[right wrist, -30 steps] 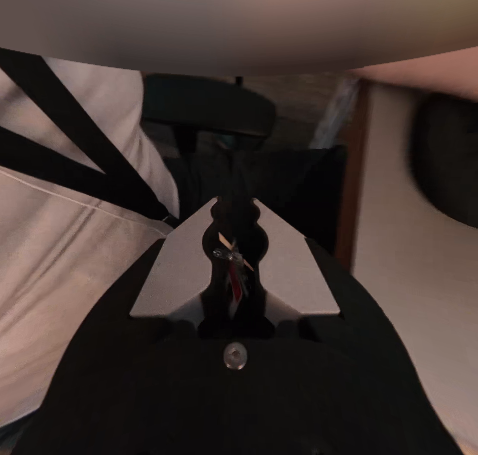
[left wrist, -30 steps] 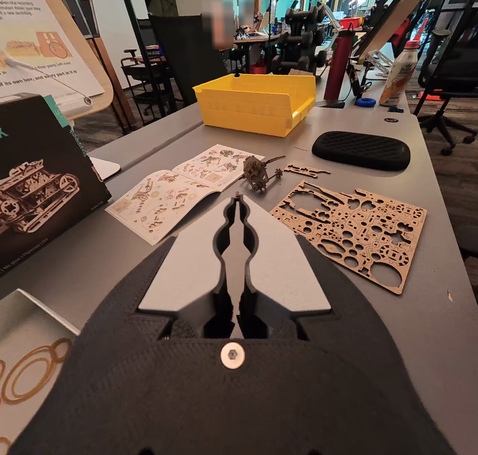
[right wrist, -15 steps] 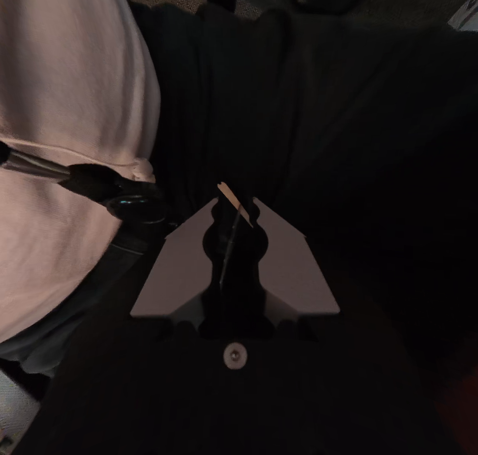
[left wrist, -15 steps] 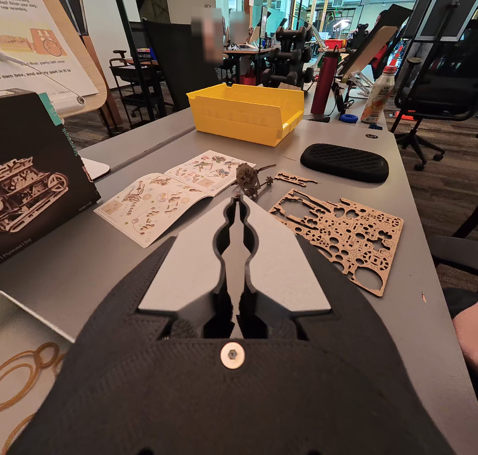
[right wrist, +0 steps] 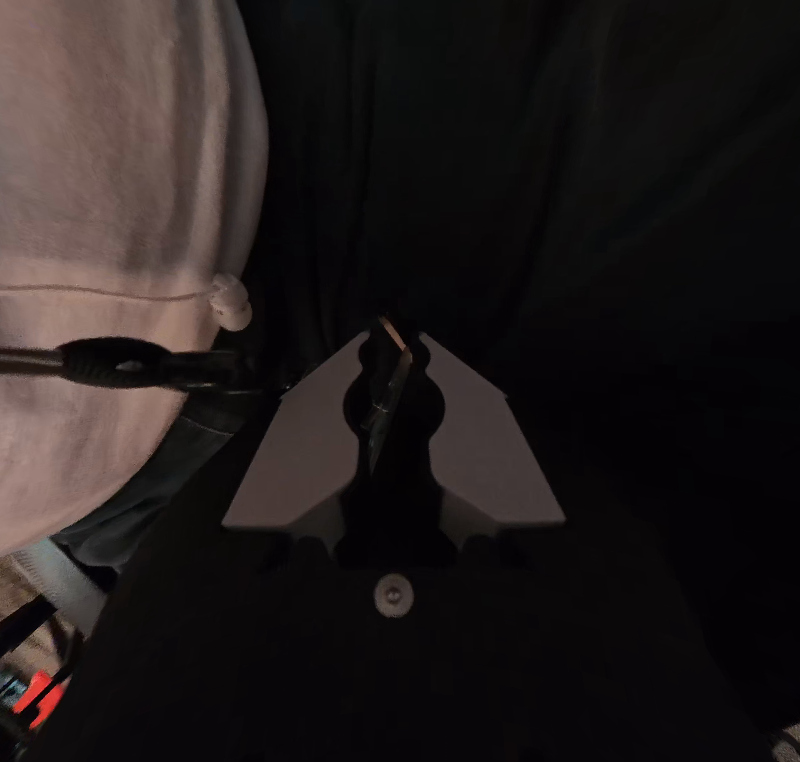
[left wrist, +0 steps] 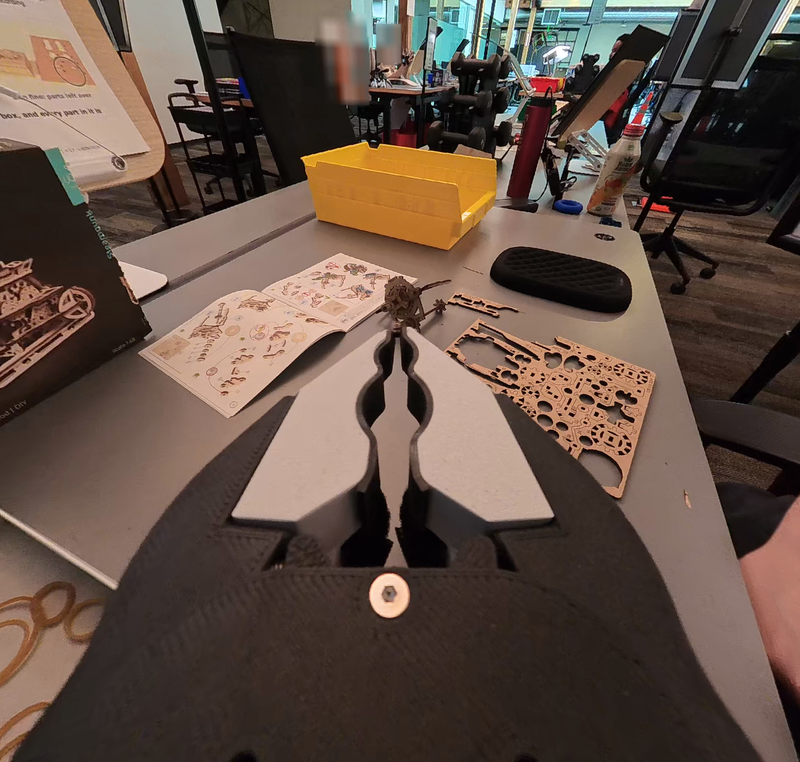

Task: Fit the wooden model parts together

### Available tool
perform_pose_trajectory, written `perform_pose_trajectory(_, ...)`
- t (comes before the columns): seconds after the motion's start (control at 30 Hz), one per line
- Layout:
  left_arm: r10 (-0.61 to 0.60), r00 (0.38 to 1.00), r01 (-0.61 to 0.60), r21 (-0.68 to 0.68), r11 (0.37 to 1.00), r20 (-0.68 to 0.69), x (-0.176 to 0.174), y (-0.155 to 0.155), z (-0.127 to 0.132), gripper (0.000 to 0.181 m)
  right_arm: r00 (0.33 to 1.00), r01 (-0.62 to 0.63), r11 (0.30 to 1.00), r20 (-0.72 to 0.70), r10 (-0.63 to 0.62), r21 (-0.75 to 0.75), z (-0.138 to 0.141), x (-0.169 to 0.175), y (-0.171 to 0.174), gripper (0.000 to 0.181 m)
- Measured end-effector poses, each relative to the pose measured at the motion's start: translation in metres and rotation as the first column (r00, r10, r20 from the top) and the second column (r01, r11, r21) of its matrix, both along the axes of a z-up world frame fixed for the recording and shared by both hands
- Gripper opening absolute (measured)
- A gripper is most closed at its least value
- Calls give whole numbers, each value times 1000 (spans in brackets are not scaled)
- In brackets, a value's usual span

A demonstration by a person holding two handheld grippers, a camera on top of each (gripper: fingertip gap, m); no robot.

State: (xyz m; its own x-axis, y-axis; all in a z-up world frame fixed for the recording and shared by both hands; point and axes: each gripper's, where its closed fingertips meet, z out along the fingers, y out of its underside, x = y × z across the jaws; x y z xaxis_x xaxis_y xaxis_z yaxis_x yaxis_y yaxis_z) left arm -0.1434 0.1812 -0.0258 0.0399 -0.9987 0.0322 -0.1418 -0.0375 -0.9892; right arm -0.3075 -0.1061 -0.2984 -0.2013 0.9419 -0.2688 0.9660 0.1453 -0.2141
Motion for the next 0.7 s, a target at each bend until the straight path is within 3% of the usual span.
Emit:
perform_pose_trajectory(0.23,-4,1000,4,-11,1000,9,-1,-1,3,0,990,-33,998,134,40,-54,-2,2,-6,7)
perform_pose_trajectory(0.37,-7,1000,7,-27,1000,16,-2,0,4,0,991,-57,997,119,63,-51,1,3,-7,4)
perform_pose_trajectory(0.47,-6,1000,7,-34,999,26,-3,1,6,0,999,-46,999,26,46,-22,12,-4,-4,2)
perform_pose_trajectory(0.57,-7,999,9,-48,999,33,-4,2,8,0,985,44,999,-164,-48,-31,36,-23,0,2)
perform_pose_trajectory(0.63,-4,999,6,-57,998,34,-4,4,7,0,941,124,991,-313,-133,-49,59,-35,9,2)
perform_pose_trajectory(0.7,-9,999,11,-72,997,35,-4,4,6,0,852,208,976,-479,-210,-58,87,-47,21,1)
